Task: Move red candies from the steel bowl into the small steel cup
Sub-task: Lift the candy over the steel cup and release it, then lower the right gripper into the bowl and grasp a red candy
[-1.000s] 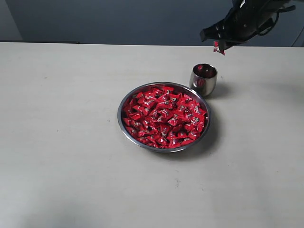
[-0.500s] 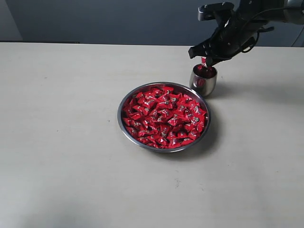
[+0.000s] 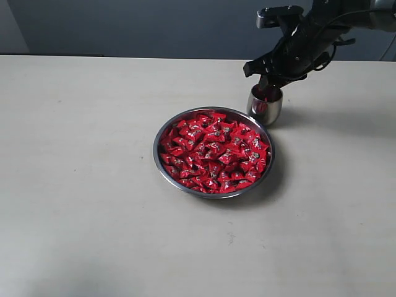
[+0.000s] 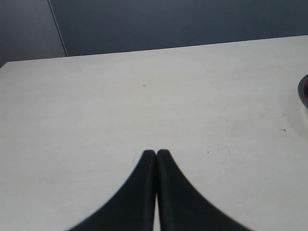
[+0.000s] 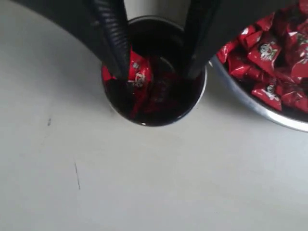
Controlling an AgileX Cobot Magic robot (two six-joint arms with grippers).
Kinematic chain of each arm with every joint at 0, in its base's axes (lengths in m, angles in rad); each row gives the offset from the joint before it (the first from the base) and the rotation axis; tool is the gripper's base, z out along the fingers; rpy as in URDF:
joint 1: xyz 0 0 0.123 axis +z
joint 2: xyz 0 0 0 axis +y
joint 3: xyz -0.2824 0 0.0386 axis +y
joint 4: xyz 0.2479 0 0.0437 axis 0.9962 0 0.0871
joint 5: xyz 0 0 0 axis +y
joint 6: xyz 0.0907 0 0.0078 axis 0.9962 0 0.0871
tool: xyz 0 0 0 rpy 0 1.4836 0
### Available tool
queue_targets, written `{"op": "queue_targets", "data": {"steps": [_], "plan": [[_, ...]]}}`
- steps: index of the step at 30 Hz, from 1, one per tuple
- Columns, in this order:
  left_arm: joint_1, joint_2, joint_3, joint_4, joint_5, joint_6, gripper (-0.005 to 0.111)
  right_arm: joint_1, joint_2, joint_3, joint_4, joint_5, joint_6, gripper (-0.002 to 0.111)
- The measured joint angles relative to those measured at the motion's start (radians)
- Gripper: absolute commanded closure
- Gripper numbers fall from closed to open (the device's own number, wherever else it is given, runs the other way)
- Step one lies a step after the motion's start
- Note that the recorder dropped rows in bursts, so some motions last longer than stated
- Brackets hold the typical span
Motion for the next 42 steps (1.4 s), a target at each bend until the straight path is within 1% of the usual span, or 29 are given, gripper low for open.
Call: {"op": "queue_targets", "data": {"steps": [2,4,5,8,10,12,16,28,42], "plan": [[0.000,0.000,0.000,0.000,0.000,0.000,0.106,0.010,-0.008,0.000,0.059,0.035,-0.012,0.072],[0.000,0.000,0.000,0.000,0.000,0.000,0.106,0.034,-0.026,0.000,0.134,0.068,-0.068,0.072],[0.000,0.000,0.000,0.000,0.000,0.000,0.106,0.067,-0.030,0.000,0.184,0.082,-0.102,0.072],[0.000,0.000,0.000,0.000,0.000,0.000,0.106,0.161,-0.023,0.000,0.195,0.099,-0.134,0.072],[0.000,0.000,0.000,0.000,0.000,0.000,0.106,0.193,-0.002,0.000,0.153,0.101,-0.134,0.072],[0.000,0.000,0.000,0.000,0.000,0.000,0.106,0.191,0.025,0.000,0.109,0.101,-0.106,0.072],[0.000,0.000,0.000,0.000,0.000,0.000,0.106,0.183,0.046,0.000,0.094,0.112,-0.087,0.072],[0.000,0.000,0.000,0.000,0.000,0.000,0.106,0.183,0.100,0.000,0.164,0.133,-0.084,0.072],[0.000,0.000,0.000,0.000,0.000,0.000,0.106,0.183,0.104,0.000,0.219,0.136,-0.083,0.072]]}}
